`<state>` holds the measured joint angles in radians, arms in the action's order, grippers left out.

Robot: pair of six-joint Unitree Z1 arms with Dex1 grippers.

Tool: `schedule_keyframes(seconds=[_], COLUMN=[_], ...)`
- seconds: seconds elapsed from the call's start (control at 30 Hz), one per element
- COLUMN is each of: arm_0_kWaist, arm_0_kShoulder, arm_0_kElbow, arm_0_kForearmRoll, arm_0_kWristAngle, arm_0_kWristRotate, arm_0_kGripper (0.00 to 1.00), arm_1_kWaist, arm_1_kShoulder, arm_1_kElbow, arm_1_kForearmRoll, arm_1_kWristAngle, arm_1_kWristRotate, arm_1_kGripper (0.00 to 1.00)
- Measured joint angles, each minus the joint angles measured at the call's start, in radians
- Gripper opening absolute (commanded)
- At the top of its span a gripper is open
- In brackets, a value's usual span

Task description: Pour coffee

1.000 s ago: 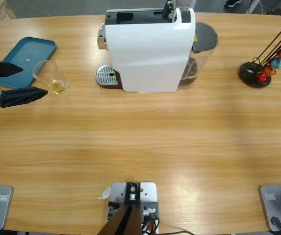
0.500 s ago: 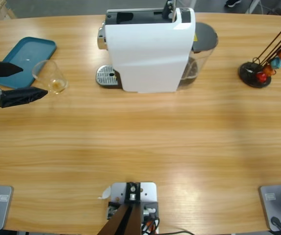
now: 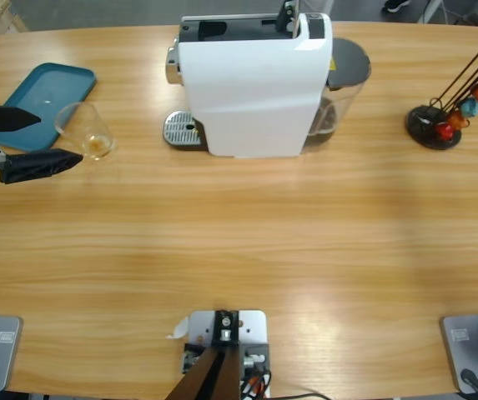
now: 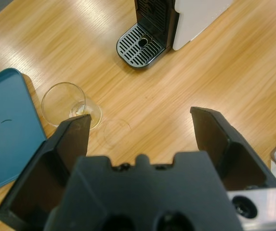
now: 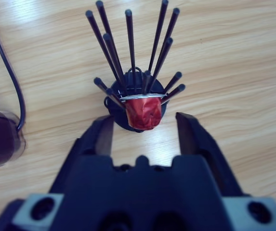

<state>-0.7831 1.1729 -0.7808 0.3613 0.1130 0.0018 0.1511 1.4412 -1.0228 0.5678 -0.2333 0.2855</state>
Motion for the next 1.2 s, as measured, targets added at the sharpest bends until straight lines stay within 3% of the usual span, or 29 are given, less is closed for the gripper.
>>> schedule_keyframes(seconds=[0.07, 0.13, 0.3, 0.37, 1.2], arm_0_kWaist=[0.0, 0.0, 0.0, 0.0, 0.0], arm_0_kShoulder=[0.001, 0.001, 0.001, 0.001, 0.001], arm_0_kElbow=[0.0, 0.0, 0.0, 0.0, 0.0], arm_0_kForearmRoll=[0.0, 0.0, 0.0, 0.001, 0.003], arm_0_kWristAngle=[0.0, 0.0, 0.0, 0.0, 0.0], arm_0_kWristRotate=[0.0, 0.0, 0.0, 0.0, 0.0], arm_0_kGripper=[0.895, 0.895, 0.895, 0.895, 0.895], arm_1_kWaist=[0.0, 0.0, 0.0, 0.0, 0.0], arm_1_kShoulder=[0.0, 0.0, 0.0, 0.0, -0.016], arm_1_kElbow=[0.0, 0.0, 0.0, 0.0, 0.0], arm_1_kForearmRoll=[0.0, 0.0, 0.0, 0.0, 0.0], arm_1_kWristAngle=[0.0, 0.0, 0.0, 0.0, -0.001], arm_1_kWristRotate=[-0.001, -0.002, -0.007, -0.009, -0.025], arm_1_kGripper=[0.337, 0.234, 0.211, 0.082, 0.085])
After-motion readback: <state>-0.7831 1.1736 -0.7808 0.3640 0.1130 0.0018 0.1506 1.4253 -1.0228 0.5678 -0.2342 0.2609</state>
